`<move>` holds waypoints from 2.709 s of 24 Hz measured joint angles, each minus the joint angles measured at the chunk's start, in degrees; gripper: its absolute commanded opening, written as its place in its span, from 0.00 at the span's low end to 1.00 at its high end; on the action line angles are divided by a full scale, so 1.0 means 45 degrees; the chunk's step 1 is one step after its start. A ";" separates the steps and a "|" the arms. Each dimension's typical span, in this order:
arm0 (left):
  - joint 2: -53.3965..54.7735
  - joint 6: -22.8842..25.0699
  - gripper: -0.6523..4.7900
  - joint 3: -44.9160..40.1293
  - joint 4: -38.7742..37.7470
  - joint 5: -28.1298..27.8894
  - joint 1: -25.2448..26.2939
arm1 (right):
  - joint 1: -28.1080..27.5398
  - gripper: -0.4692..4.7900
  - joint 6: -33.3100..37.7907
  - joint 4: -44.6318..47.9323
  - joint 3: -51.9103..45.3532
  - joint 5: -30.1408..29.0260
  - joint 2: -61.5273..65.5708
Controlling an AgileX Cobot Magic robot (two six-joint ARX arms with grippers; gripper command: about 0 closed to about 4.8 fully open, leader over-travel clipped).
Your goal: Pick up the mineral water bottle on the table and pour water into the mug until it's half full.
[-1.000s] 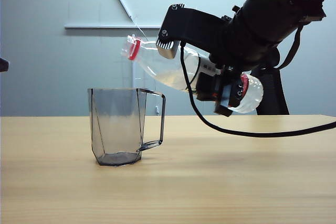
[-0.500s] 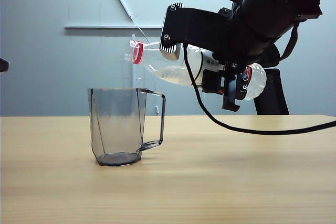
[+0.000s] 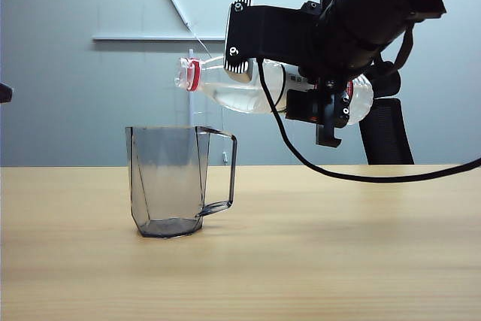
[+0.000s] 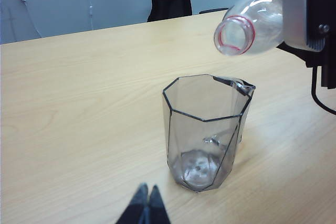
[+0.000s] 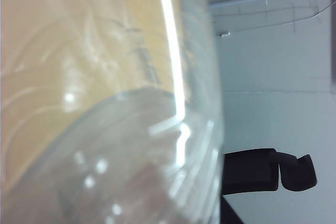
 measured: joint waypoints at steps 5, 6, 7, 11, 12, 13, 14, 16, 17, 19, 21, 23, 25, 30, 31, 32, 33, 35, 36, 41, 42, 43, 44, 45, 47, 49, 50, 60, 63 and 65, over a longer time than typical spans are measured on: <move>0.0000 0.0000 0.12 0.0000 -0.0005 0.0000 0.0000 | -0.0010 0.62 -0.0418 0.0005 0.0039 0.0291 0.0034; 0.0000 0.0000 0.12 -0.0005 0.0000 0.0000 0.0000 | -0.0010 0.62 -0.0481 0.0005 0.0039 0.0325 0.0034; 0.0000 0.0000 0.12 0.0000 0.0000 0.0000 0.0000 | -0.0010 0.62 -0.0515 0.0005 0.0039 0.0330 0.0034; 0.0000 0.0000 0.12 0.0000 -0.0005 0.0000 0.0000 | -0.0005 0.62 -0.0835 0.0005 0.0039 0.0461 0.0034; 0.0000 0.0000 0.12 0.0000 -0.0005 0.0000 0.0000 | -0.0005 0.62 -0.0913 0.0005 0.0039 0.0520 0.0034; 0.0000 0.0000 0.12 0.0000 0.0000 0.0000 0.0000 | -0.0010 0.62 -0.0952 0.0005 0.0039 0.0563 0.0034; 0.0000 0.0000 0.12 -0.0005 -0.0005 0.0000 0.0000 | -0.0010 0.62 -0.0971 0.0005 0.0039 0.0568 0.0034; 0.0000 0.0000 0.12 -0.0005 -0.0005 0.0000 0.0000 | -0.0010 0.62 -0.0991 0.0005 0.0039 0.0568 0.0034; 0.0000 0.0000 0.12 0.0000 0.0000 0.0000 0.0000 | -0.0010 0.62 -0.1030 0.0010 0.0039 0.0568 0.0034; 0.0000 0.0000 0.12 -0.0005 -0.0005 0.0000 0.0000 | -0.0010 0.62 -0.1132 0.0005 0.0039 0.0573 0.0034; 0.0000 0.0000 0.12 0.0000 0.0000 0.0000 0.0000 | -0.0010 0.62 -0.1166 0.0010 0.0039 0.0583 0.0034; 0.0005 0.0000 0.12 0.0000 -0.0005 0.0000 0.0000 | -0.0010 0.62 -0.1171 0.0010 0.0039 0.0607 0.0034; 0.0005 0.0000 0.12 0.0000 0.0000 0.0000 0.0000 | -0.0010 0.62 -0.1185 0.0010 0.0039 0.0622 0.0034; 0.0000 0.0000 0.12 0.0000 0.0000 0.0000 0.0000 | -0.0010 0.62 -0.1253 0.0024 0.0039 0.0889 0.0034; 0.0000 0.0000 0.12 0.0000 0.0000 0.0000 0.0000 | -0.0010 0.62 -0.1277 0.0024 0.0039 0.0903 0.0034; 0.0000 0.0000 0.12 -0.0005 0.0000 0.0000 0.0000 | -0.0010 0.62 -0.1297 0.0024 0.0039 0.0903 0.0034; 0.0005 0.0000 0.12 0.0000 0.0000 0.0000 0.0000 | -0.0010 0.62 -0.1370 0.0024 0.0039 0.0903 0.0034; 0.0005 0.0000 0.12 -0.0005 0.0000 -0.0005 0.0000 | -0.0010 0.62 -0.1491 0.0029 0.0039 0.0908 0.0034; 0.0005 0.0000 0.12 0.0000 0.0000 0.0000 0.0000 | -0.0010 0.62 -0.1515 0.0029 0.0039 0.0913 0.0034; 0.0005 0.0000 0.12 0.0000 0.0000 0.0000 0.0000 | -0.0010 0.62 -0.1564 0.0053 0.0039 0.1049 0.0034; 0.0005 0.0000 0.12 0.0000 0.0000 0.0000 0.0000 | -0.0010 0.62 -0.1564 0.0053 0.0039 0.1049 0.0034; 0.0005 0.0000 0.12 0.0000 0.0000 0.0000 0.0000 | -0.0010 0.62 -0.1564 0.0053 0.0039 0.1049 0.0034; 0.0000 0.0000 0.12 0.0000 0.0000 0.0000 0.0000 | -0.0010 0.62 -0.1564 0.0053 0.0039 0.1049 0.0034; 0.0005 0.0000 0.12 0.0000 0.0000 0.0000 0.0000 | -0.0010 0.62 -0.1564 0.0053 0.0039 0.1049 0.0034; 0.0005 0.0000 0.12 -0.0005 0.0000 0.0000 0.0000 | -0.0010 0.62 -0.1564 0.0058 0.0039 0.1049 0.0034; 0.0005 0.0000 0.12 -0.0005 0.0000 0.0000 0.0000 | -0.0010 0.62 -0.1574 0.0063 0.0039 0.1049 0.0034; 0.0005 0.0000 0.12 0.0000 0.0000 0.0000 0.0000 | -0.0010 0.62 -0.1603 0.0063 0.0039 0.1049 0.0034; 0.0005 0.0000 0.12 0.0000 -0.0005 0.0000 0.0000 | -0.0010 0.62 -0.1928 0.0107 0.0039 0.1146 0.0034; 0.0005 0.0000 0.12 -0.0005 0.0000 0.0000 0.0000 | -0.0010 0.62 -0.1933 0.0107 0.0039 0.1146 0.0029; 0.0005 0.0000 0.12 -0.0005 0.0000 0.0000 0.0000 | -0.0010 0.62 -0.1933 0.0112 0.0039 0.1146 0.0029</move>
